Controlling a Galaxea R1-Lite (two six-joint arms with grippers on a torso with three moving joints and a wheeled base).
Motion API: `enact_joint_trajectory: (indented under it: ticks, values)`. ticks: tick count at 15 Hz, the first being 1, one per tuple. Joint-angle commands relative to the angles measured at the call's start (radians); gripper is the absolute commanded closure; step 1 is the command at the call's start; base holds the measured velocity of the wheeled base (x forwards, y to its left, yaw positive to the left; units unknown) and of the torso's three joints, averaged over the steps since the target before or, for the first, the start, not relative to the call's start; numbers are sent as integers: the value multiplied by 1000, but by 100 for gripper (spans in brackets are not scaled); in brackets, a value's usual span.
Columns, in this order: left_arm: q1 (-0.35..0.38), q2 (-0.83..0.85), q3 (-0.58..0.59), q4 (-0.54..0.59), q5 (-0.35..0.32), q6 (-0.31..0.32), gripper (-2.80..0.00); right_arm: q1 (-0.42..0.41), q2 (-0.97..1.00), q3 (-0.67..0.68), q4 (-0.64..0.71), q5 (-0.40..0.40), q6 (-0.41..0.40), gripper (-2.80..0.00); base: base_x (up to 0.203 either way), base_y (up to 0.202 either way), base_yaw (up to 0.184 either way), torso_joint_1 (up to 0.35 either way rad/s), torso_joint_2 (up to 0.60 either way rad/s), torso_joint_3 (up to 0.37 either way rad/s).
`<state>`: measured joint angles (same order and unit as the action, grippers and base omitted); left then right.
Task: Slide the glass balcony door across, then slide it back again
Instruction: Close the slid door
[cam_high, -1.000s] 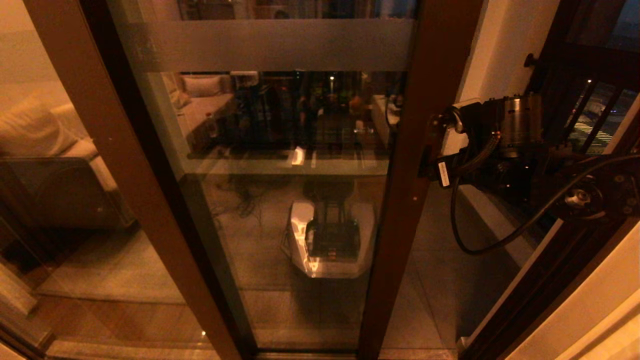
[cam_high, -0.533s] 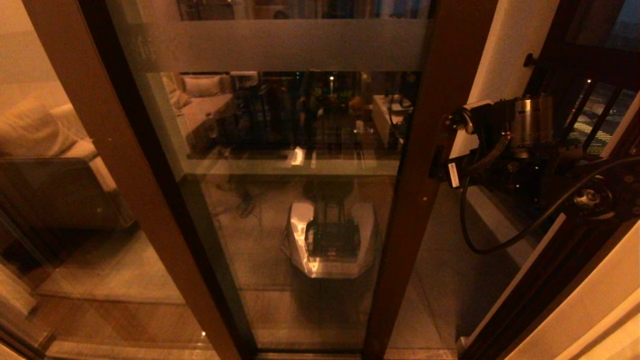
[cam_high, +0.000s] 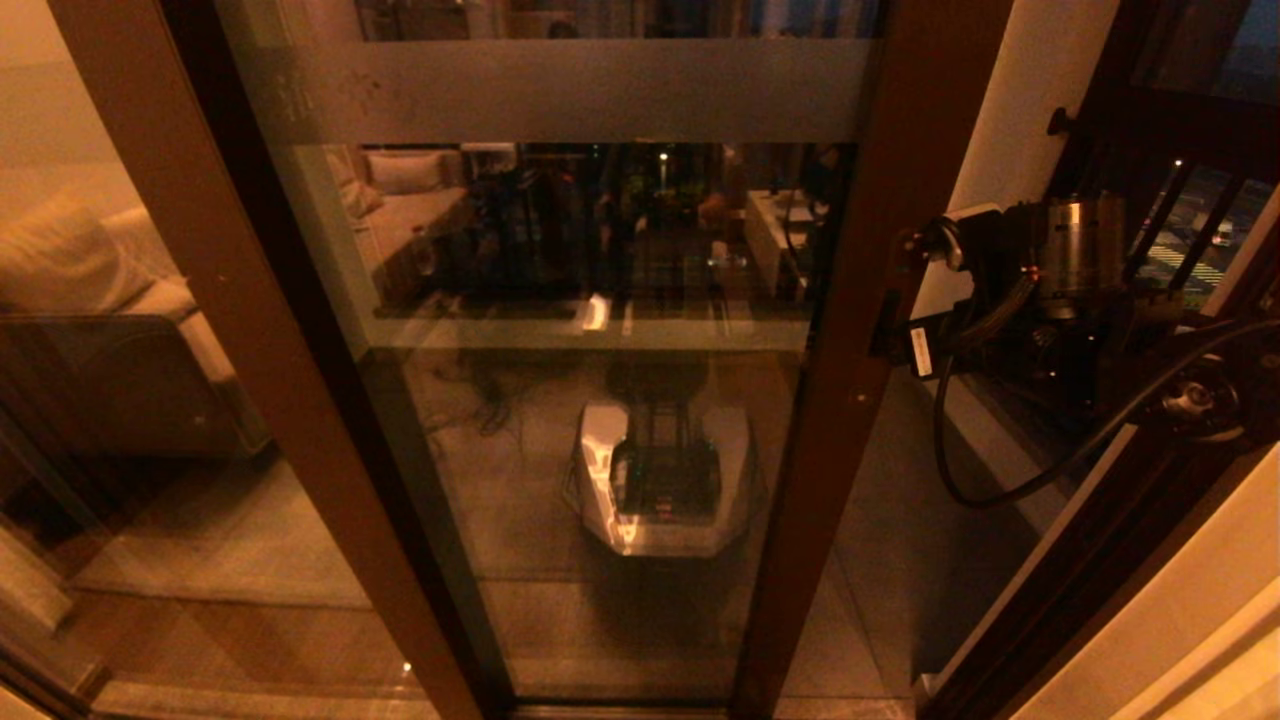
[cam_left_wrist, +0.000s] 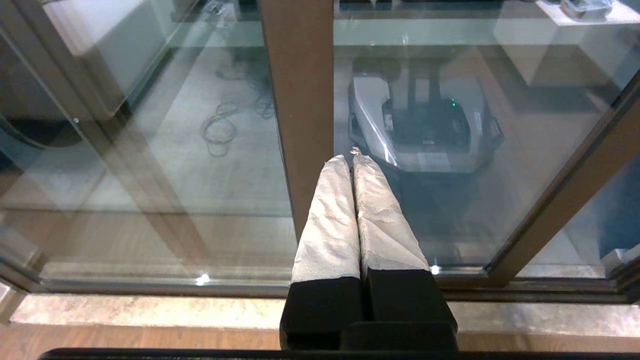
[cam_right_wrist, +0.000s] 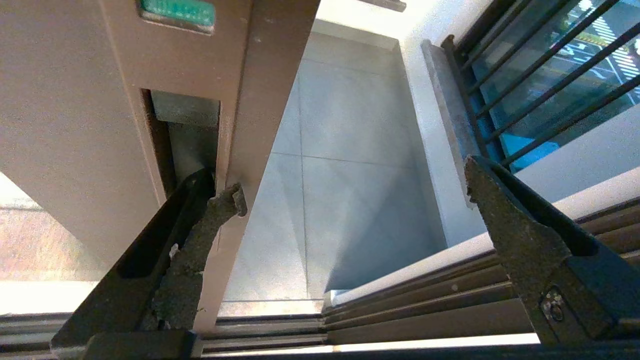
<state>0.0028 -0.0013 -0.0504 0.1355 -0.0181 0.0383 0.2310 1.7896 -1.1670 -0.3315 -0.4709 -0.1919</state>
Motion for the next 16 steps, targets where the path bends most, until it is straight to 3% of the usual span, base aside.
enact_joint_trajectory:
  ticks: [1,16]
  values:
    - [0,1,0,1,0,0,0,-12,5,1,-6,-8,-1,-280,0,0,0,0,0,0]
    - [0,1,0,1,0,0,0,-55,-23,39,-26,20,-15,-280,0,0,0,0,0,0]
